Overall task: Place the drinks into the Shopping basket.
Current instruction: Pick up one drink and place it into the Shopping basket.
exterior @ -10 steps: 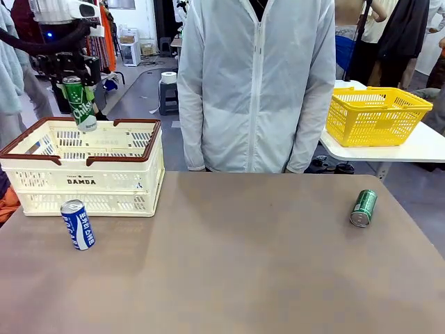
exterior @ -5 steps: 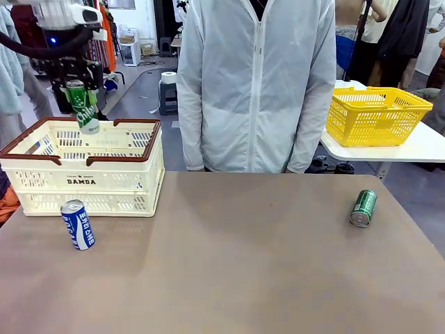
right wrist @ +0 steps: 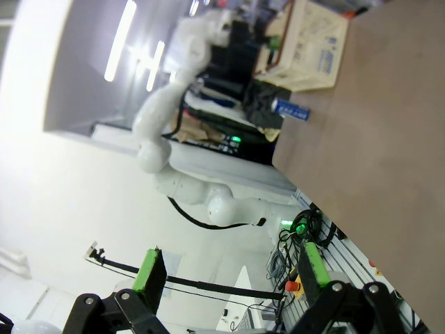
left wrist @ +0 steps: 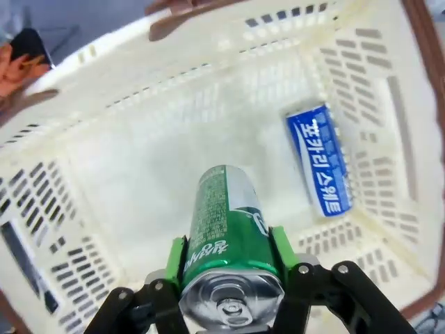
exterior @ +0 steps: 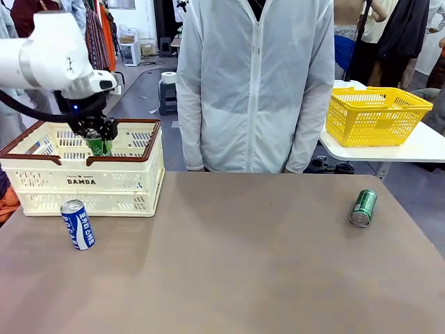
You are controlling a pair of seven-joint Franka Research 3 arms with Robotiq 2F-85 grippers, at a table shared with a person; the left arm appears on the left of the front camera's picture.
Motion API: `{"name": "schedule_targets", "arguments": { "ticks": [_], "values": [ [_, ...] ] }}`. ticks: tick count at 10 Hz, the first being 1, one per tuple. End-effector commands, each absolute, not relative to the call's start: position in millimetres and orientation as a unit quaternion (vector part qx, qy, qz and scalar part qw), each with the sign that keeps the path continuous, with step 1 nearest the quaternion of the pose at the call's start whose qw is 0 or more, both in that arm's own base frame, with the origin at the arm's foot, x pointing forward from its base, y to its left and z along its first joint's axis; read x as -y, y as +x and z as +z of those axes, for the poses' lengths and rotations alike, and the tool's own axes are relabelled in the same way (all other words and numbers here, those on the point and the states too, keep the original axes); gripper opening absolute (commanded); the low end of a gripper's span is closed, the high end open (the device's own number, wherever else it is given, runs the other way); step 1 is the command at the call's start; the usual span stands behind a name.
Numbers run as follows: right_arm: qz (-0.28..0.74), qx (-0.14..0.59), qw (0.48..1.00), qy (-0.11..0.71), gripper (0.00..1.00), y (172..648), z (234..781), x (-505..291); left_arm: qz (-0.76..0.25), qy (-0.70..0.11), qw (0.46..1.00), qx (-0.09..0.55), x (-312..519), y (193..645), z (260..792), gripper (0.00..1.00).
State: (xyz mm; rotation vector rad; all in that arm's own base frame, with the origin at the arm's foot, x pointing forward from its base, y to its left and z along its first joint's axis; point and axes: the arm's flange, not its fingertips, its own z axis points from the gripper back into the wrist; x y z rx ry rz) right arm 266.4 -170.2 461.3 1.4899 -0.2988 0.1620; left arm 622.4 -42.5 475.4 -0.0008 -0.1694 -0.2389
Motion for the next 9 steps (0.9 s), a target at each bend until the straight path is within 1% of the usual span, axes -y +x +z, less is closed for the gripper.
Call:
{"name": "schedule_targets", "arguments": {
  "ticks": [1,3,6,7,8,9],
  "values": [
    [0.073,0.138,0.719,0.678,1.00,267.8,466.2,170.8,-0.132,-0.027,0.987,0.093,34.0,625.8,464.7,0.00],
    [0.073,0.138,0.719,0.678,1.00,267.8,466.2,170.8,-0.130,-0.033,0.988,0.074,33.4,634.2,444.4,0.00],
    [0.073,0.138,0.719,0.678,1.00,267.8,466.2,170.8,-0.121,-0.024,0.991,0.056,38.7,640.2,437.2,0.00],
    [0.073,0.138,0.719,0.678,1.00,267.8,466.2,170.8,-0.117,-0.023,0.991,0.053,40.0,640.4,437.4,0.56],
    [0.073,0.138,0.719,0.678,1.00,267.8,466.2,170.8,-0.112,-0.015,0.992,0.048,41.4,641.0,436.5,1.00],
    [0.073,0.138,0.719,0.678,1.00,267.8,466.2,170.8,-0.113,-0.013,0.992,0.048,42.5,641.4,436.2,1.00]
  ]
}}
